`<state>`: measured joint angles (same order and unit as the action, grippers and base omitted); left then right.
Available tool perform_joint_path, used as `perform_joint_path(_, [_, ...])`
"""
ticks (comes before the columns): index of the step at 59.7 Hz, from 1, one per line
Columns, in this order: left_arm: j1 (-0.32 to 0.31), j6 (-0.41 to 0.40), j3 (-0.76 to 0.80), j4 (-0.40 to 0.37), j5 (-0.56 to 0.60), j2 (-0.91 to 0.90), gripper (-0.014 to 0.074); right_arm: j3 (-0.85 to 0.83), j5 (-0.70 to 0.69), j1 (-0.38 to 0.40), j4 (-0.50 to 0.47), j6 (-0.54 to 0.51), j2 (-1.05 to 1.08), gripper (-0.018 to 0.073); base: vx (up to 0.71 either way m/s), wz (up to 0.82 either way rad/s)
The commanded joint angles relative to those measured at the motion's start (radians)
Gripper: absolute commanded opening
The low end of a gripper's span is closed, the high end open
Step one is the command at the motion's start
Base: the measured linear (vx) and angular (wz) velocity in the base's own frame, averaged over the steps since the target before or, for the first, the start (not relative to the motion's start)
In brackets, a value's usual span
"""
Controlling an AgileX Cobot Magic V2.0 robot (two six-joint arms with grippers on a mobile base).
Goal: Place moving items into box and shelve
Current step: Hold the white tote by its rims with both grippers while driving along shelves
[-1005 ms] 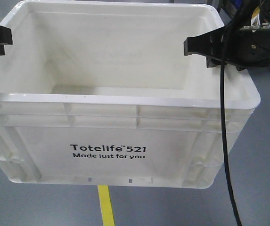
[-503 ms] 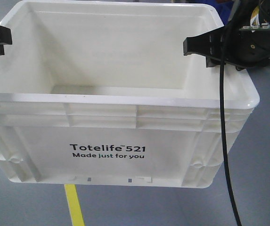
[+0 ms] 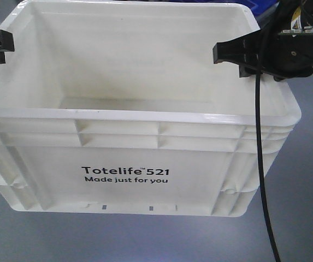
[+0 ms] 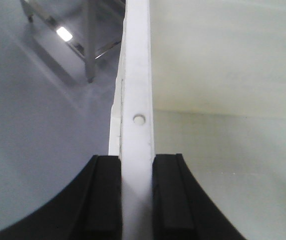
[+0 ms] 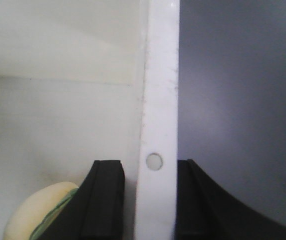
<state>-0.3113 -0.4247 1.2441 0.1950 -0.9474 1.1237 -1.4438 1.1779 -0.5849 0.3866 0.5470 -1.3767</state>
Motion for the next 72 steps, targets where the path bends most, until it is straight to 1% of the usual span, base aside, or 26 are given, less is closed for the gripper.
perform_joint_path(1, [-0.003,0.002,0.044,0.045,0.120,-0.035,0.0158,-0.038,-0.066,0.003,0.107,-0.014,0.047,0.0137,0.27,-0.67])
perform_joint_path(43, [-0.003,0.002,0.044,0.045,0.120,-0.035,0.0158,-0.038,-0.066,0.003,0.107,-0.014,0.047,0.0137,0.25,-0.57])
perform_joint_path(72, [-0.003,0.002,0.044,0.045,0.120,-0.035,0.0158,-0.038,-0.066,0.003,0.107,-0.014,0.047,0.0137,0.25,-0.40])
